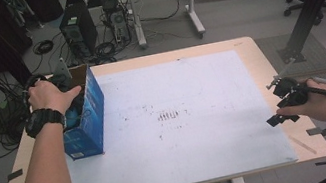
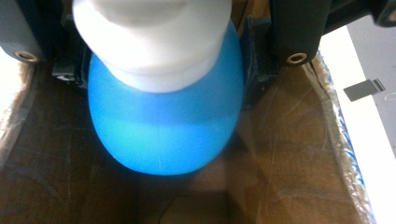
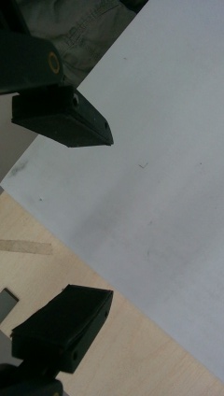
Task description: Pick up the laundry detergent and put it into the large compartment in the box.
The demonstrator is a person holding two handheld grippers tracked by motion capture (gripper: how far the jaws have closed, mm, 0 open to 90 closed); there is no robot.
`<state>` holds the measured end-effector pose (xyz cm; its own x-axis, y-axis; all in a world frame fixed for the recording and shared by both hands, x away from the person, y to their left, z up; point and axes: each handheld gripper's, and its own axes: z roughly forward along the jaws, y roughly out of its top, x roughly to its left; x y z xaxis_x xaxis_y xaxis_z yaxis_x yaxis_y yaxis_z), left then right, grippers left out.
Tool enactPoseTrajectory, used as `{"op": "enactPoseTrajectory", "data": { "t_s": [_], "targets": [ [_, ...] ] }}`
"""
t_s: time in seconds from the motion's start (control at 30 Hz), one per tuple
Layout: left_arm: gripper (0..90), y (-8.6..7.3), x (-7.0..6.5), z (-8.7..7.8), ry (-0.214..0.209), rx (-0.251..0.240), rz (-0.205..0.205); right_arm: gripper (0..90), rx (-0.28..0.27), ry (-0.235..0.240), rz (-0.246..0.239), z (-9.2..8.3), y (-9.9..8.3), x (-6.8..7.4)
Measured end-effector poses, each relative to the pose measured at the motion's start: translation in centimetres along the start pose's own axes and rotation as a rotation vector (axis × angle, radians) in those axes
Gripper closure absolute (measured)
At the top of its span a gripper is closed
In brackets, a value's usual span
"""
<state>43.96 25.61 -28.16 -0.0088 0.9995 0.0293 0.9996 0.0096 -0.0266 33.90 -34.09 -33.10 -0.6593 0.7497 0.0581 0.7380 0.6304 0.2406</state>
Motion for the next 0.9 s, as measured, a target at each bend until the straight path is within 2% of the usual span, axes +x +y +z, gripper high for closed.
{"op": "enactPoseTrajectory", "data": {
  "t_s": [0.33, 0.57, 0.9],
  "targets": [
    [29.1, -0.1, -0.1, -0.5, 0.011, -0.010, 0.003, 21.1, -0.002, 0.002, 0.003, 0.0, -0.1, -0.1],
    [26.8, -0.2, -0.2, -1.6, 0.038, -0.028, 0.005, 21.1, -0.002, 0.002, 0.003, 0.1, -0.2, -0.1],
    [24.7, -0.4, -0.6, -3.5, 0.054, -0.060, 0.011, 21.0, -0.007, 0.001, 0.003, -0.1, -0.2, -0.1]
  ]
}}
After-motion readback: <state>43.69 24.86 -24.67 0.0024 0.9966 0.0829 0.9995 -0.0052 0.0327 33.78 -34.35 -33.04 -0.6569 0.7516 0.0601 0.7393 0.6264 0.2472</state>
